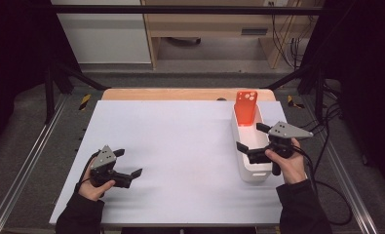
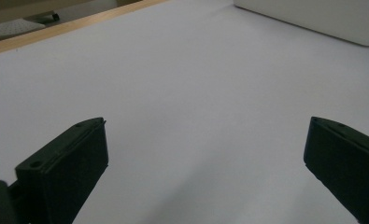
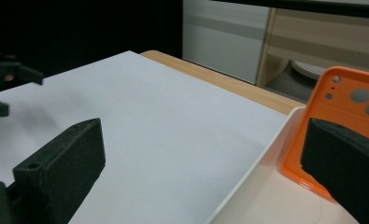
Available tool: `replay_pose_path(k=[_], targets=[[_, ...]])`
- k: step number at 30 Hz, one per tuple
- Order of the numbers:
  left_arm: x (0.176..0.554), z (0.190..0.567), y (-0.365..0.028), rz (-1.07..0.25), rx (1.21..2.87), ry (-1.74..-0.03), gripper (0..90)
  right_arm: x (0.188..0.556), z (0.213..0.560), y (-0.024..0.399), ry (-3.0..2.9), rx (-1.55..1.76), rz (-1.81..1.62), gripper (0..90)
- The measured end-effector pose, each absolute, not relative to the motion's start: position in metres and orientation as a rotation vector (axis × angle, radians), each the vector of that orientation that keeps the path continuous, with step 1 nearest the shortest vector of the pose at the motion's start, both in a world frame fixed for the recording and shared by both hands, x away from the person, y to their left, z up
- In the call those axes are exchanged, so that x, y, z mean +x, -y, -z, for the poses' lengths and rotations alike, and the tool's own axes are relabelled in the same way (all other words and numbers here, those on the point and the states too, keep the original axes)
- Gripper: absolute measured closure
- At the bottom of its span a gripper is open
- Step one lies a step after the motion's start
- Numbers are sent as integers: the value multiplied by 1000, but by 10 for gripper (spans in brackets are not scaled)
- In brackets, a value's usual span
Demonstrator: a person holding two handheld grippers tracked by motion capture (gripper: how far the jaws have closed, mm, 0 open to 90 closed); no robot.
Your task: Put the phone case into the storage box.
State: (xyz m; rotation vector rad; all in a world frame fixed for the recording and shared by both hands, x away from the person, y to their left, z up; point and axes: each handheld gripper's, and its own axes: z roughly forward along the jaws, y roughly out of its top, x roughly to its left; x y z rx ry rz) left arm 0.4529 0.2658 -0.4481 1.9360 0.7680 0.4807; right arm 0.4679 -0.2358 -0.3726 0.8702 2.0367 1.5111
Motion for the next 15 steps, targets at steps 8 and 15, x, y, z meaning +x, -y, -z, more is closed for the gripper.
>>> replay_pose_path(k=[8,15], targets=[[451,447,-265,-486,1927,-751,0,446,395,251,-2030,789,-1553,5],[450,446,-265,-489,1922,-745,0,436,413,272,-1998,828,-1577,5]])
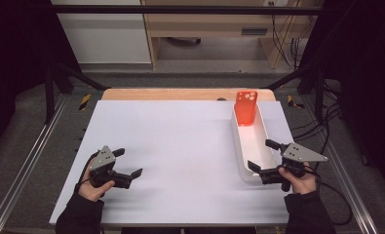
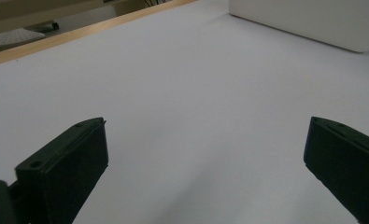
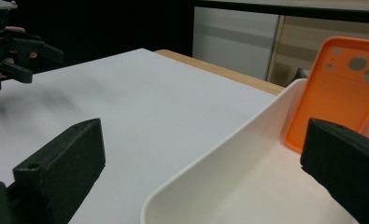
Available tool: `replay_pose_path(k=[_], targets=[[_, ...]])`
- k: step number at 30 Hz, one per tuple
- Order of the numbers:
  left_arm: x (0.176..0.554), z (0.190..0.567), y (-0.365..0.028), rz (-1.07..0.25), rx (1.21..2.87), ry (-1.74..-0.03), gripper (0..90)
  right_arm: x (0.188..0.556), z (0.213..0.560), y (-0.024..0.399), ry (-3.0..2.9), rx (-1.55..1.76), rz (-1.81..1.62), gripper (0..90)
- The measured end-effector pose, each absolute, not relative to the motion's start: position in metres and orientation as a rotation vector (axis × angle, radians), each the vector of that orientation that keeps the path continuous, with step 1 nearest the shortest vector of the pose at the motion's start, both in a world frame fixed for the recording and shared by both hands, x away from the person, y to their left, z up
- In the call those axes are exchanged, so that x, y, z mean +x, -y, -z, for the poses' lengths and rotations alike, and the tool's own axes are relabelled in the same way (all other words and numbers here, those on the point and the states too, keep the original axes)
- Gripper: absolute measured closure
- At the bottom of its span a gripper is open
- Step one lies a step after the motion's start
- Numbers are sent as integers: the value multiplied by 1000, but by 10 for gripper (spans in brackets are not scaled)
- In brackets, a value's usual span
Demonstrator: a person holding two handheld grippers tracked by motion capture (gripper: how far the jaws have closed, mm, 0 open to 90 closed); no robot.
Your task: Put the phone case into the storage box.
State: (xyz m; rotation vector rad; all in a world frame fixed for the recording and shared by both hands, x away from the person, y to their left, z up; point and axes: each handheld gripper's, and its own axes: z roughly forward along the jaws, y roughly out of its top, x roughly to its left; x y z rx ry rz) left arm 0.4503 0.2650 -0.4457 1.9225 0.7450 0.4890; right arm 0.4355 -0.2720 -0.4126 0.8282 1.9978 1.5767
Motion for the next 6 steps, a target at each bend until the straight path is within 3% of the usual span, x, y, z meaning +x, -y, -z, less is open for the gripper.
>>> replay_pose_path(k=[6], targets=[[450,444,-266,-495,1912,-740,0,431,421,286,-1974,865,-1585,5]])
